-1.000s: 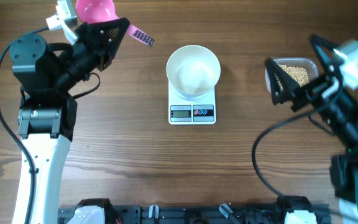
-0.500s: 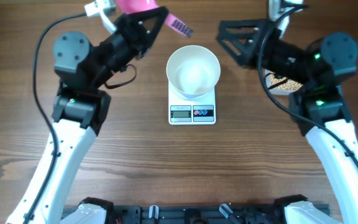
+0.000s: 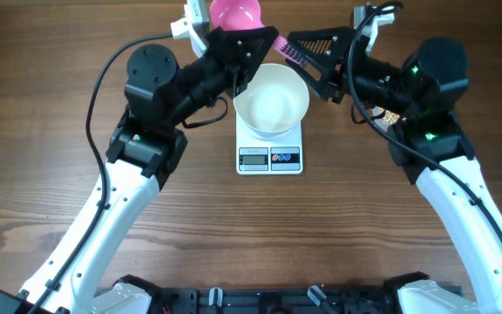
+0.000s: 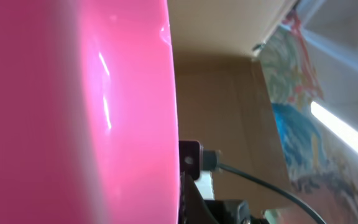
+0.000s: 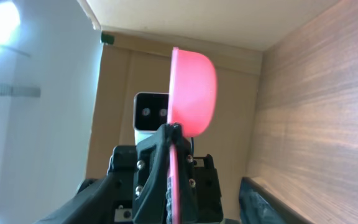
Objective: Scoop item into bowl and weigh 150g on scale
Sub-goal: 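Bring the scoop above the bowl and reach right gripper to handle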
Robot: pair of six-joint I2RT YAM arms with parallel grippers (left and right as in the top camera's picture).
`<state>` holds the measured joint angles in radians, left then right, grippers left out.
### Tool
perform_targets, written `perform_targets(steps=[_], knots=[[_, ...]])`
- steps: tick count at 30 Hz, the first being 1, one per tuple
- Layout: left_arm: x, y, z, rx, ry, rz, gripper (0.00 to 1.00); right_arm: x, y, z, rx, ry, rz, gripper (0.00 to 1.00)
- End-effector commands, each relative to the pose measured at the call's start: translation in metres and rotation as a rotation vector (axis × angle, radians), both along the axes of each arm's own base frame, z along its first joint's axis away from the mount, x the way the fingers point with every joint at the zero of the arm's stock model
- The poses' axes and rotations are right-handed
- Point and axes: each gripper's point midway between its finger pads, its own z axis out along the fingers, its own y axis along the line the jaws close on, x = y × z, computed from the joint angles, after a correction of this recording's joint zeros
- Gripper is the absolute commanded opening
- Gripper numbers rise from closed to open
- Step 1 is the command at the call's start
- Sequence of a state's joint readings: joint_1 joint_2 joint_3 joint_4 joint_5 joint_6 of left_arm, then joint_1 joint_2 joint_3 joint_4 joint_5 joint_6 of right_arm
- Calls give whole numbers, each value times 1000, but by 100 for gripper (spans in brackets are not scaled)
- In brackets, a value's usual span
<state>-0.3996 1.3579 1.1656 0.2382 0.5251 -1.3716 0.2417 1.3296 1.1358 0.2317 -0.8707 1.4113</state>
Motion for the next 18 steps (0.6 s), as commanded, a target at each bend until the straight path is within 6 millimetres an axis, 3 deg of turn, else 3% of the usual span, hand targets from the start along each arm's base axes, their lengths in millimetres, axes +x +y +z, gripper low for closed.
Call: perform_targets(steps=[1, 2, 10, 18], knots=[[2, -2, -6, -6, 57, 11, 4, -5, 4, 3, -10, -34, 39, 46], [2, -2, -7, -4, 62, 12, 4, -8, 5, 3, -4, -20, 60, 40], [-1, -5, -7, -4, 62, -5, 4, -14, 8, 0, -2, 6, 98, 30], [-5, -10, -7, -3, 63, -25, 4, -13, 7, 1, -1, 6, 89, 27]])
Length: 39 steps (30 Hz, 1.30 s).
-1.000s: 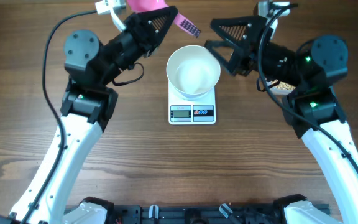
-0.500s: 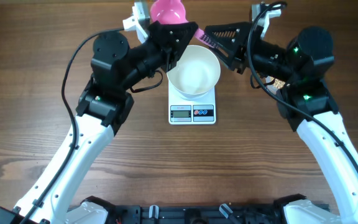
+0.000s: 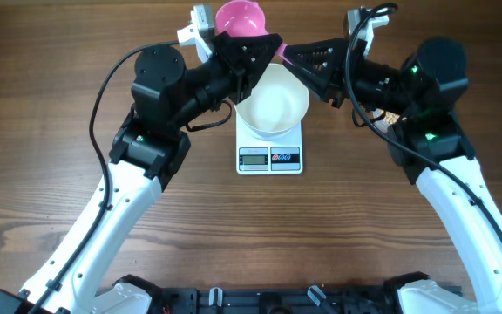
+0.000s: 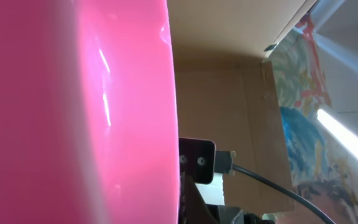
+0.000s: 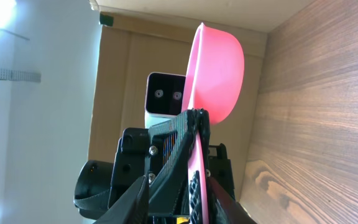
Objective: Scoop item into bowl and weigh 150g on scale
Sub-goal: 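Bring the scoop above the bowl and reach right gripper to handle, then grasp the scoop handle with the right gripper, release left gripper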
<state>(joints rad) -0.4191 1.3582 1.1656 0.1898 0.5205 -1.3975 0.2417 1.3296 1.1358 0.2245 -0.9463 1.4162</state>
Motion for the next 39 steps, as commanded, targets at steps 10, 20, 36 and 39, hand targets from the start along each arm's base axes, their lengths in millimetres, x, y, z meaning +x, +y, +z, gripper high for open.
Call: perform_targets(steps=[10, 20, 36, 39], knots=[[-1, -3, 4, -7, -4, -15, 4, 5, -3, 2, 11, 16, -22, 21], [-1, -3, 4, -7, -4, -16, 4, 8, -13, 2, 10, 16, -22, 19], [1, -4, 2, -6, -1, -12, 4, 0, -10, 2, 21, 50, 24, 19], [1, -4, 2, -6, -1, -12, 4, 3, -11, 2, 25, 58, 8, 19]])
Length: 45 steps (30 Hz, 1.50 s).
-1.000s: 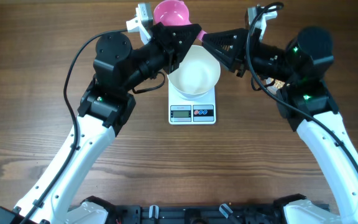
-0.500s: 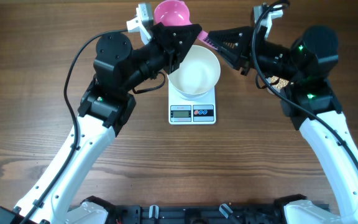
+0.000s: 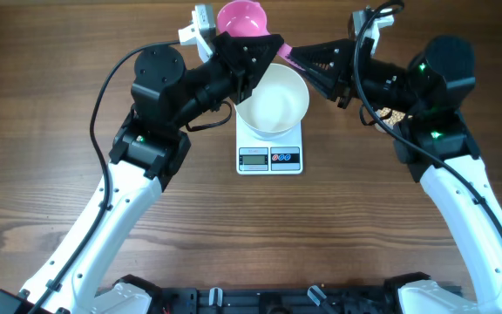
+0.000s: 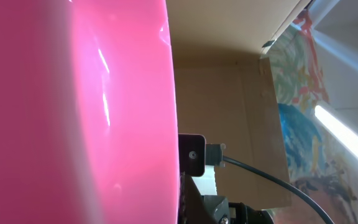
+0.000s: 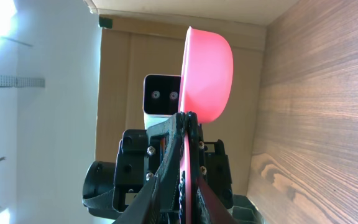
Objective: Scoop item into bowl and weigh 150g on scale
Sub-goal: 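Grasp the scoop handle with the right gripper, release left gripper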
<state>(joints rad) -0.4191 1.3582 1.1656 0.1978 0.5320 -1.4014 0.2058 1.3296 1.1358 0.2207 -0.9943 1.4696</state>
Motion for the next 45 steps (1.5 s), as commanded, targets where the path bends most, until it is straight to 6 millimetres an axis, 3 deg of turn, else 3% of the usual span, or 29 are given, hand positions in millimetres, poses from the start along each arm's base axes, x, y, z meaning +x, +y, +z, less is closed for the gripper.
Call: perform_targets(steps=[1, 19, 40, 45], knots=[[2, -2, 0, -1, 3, -1, 4, 2, -2, 3, 11, 14, -5, 19], [3, -2, 1, -2, 0, 5, 4, 3, 3, 3, 22, 39, -14, 19], [1, -4, 1, -15, 19, -4, 4, 6, 3, 4, 34, 58, -35, 10], [1, -5, 1, -15, 19, -6, 4, 6, 3, 4, 35, 56, -33, 13]])
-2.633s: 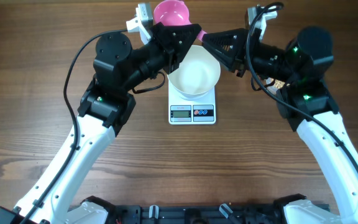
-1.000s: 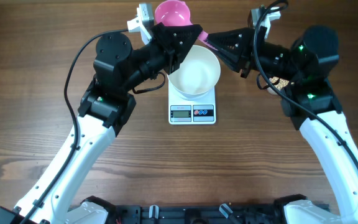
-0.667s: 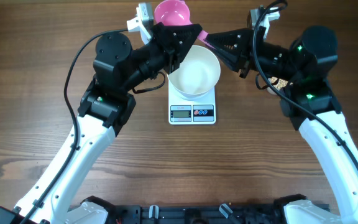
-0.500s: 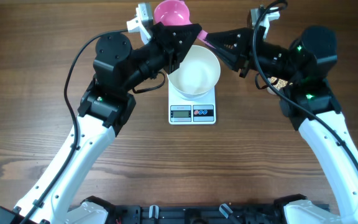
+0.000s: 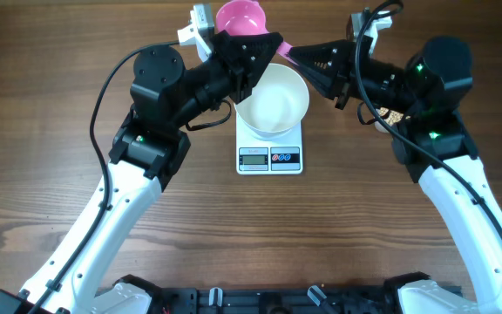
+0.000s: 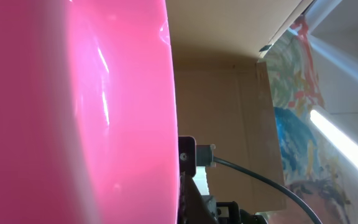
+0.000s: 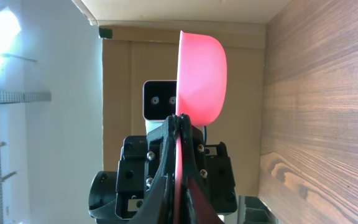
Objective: Scoop item into bowl and weigh 150g on scale
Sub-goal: 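Grasp the scoop handle with the right gripper, release left gripper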
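A pink scoop hangs behind the white bowl, which stands empty on the white digital scale. The scoop's handle runs right toward my right gripper, which is shut on it. In the right wrist view the handle sits edge-on between the fingers and the scoop's cup is beyond them. My left gripper is shut on the scoop near the cup. The scoop's pink wall fills the left half of the left wrist view. No item shows in the scoop or the bowl.
Brown grains in a pale container show at the right, mostly hidden under the right arm. The wooden table spreads in front of the scale. A cardboard wall stands behind the table.
In the right wrist view the scoop has turned from slightly tilted to straight edge-on. The right arm shifted a little. The left gripper and the bowl have not moved.
The left gripper first held the scoop behind the bowl, with the right gripper's tips just right of the handle's end. Then the left arm had shifted slightly right and the right gripper stood around the handle. Both grippers now hold the scoop there.
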Robot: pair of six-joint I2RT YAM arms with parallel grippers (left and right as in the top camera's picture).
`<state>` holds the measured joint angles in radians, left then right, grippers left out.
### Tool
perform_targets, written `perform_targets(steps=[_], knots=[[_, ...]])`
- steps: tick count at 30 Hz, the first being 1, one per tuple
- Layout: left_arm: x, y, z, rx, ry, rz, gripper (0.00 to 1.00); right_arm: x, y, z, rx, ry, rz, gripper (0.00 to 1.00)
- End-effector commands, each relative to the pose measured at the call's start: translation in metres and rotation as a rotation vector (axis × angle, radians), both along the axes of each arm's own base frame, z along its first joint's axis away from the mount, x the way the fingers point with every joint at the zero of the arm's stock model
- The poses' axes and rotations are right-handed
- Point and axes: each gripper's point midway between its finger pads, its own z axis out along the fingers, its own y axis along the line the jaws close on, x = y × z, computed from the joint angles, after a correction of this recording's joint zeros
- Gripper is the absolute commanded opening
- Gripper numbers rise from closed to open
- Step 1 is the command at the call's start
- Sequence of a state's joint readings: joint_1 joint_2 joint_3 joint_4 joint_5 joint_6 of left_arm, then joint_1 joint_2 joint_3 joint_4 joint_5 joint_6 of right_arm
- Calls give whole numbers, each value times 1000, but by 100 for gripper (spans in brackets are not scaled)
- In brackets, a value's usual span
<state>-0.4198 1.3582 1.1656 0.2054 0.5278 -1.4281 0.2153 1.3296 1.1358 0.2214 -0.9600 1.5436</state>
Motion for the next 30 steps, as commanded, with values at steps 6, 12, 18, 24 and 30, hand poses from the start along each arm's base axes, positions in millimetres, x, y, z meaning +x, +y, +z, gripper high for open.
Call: perform_targets(steps=[6, 12, 18, 24, 30], knots=[[0, -5, -1, 4, 4, -9, 4, 3, 2, 4, 6, -11, -9, 13], [0, -5, -1, 4, 4, -10, 4, 2, 2, 4, 8, -7, -6, 14], [-1, -7, -1, 4, 4, -14, 4, 3, 2, 4, 9, -5, -11, 14], [-1, -9, -1, -1, 10, -6, 4, 3, 2, 4, 9, -5, -13, 13], [-1, -9, -1, -1, 10, -7, 4, 4, 2, 4, 9, -4, -16, 6]])
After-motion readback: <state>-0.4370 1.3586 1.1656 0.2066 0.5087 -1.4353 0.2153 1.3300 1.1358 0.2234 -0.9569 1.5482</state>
